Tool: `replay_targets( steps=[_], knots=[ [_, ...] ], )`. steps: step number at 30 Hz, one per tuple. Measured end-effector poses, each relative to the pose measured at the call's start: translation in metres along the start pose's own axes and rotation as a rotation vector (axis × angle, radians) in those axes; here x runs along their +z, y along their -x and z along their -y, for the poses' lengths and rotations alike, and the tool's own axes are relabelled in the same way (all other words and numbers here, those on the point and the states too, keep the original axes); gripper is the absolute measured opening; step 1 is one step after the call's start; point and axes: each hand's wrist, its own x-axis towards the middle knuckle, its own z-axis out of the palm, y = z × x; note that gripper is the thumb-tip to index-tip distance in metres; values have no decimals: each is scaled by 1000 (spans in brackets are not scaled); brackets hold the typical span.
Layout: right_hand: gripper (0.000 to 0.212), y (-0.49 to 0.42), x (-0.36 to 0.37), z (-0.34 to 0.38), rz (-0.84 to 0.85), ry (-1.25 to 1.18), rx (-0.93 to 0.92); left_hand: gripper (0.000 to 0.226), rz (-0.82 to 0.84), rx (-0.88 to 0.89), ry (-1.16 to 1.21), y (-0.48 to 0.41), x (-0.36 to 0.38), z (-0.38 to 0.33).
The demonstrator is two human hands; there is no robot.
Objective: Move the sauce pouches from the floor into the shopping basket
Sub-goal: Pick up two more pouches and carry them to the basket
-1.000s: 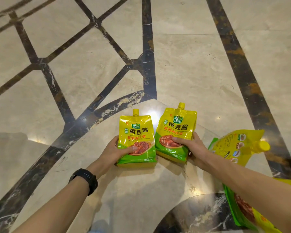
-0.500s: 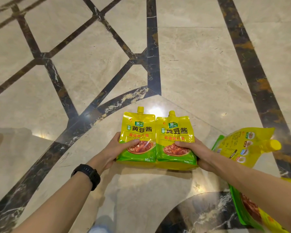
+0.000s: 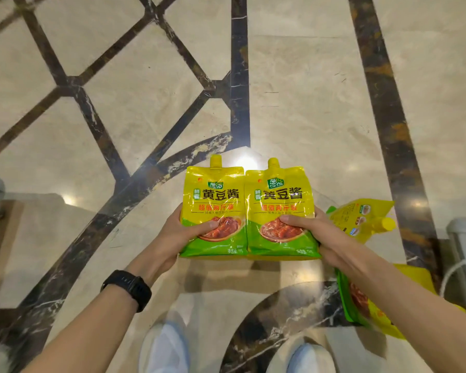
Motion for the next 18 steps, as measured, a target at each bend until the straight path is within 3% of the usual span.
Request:
replay_targets(
  steps=[5,8,13,16,18],
  knots=[
    [36,118,13,56,-29,-65,2,91,69,15,-15,100,13,-85],
    [58,199,25,100,-11,-48,16,106,67,21,-14,177,24,-149],
    [67,344,41,194,-12,-70,35,113,92,-4,-32,307,48,-268],
    [102,427,44,248,-6,-100,19,114,113,7,-48,375,66,-338],
    [110,477,43,276,-16,-137,-14,114,146,25,-63,413,82,-380]
  ],
)
